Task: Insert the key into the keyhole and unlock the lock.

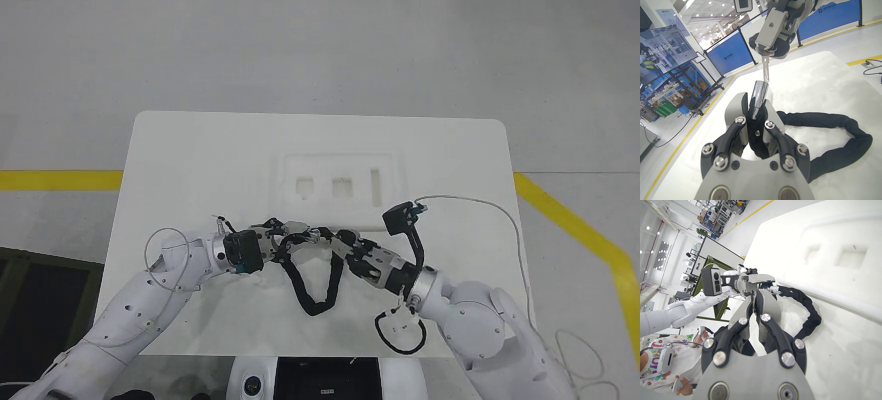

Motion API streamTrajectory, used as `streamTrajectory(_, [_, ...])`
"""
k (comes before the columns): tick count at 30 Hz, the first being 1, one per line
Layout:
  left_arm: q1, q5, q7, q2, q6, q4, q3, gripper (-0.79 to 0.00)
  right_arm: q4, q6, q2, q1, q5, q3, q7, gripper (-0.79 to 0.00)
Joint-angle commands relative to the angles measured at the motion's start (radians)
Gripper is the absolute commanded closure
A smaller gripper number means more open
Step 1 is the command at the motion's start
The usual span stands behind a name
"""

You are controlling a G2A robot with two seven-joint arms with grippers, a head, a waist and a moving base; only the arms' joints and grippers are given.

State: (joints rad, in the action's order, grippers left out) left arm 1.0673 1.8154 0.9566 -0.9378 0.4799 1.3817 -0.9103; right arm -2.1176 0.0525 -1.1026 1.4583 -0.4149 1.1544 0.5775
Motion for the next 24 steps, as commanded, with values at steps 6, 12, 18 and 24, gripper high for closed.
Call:
streamTrajectory(6, [0.000,0.000,0.000,0.000,0.000,0.000,0.000,0.000,-0.006,-0.013,-0.001,0.004,-0.006,0.007,-0.013,0.000])
streamTrajectory(12, [0.000,0.000,0.000,0.000,0.000,0.000,0.000,0.000,-0.005,-0.010,-0.001,0.004,0.000,0.008,-0.013,0.000])
streamTrajectory(18, [0.000,0.000,0.000,0.000,0.000,0.000,0.000,0.000,0.008,-0.006,-0.004,-0.006,0.007,0.000,-0.017,0.000])
streamTrajectory(24, [0.000,0.000,0.000,0.000,0.000,0.000,0.000,0.000,0.017,-0.007,-0.006,-0.013,0.005,-0.004,-0.022,0.000])
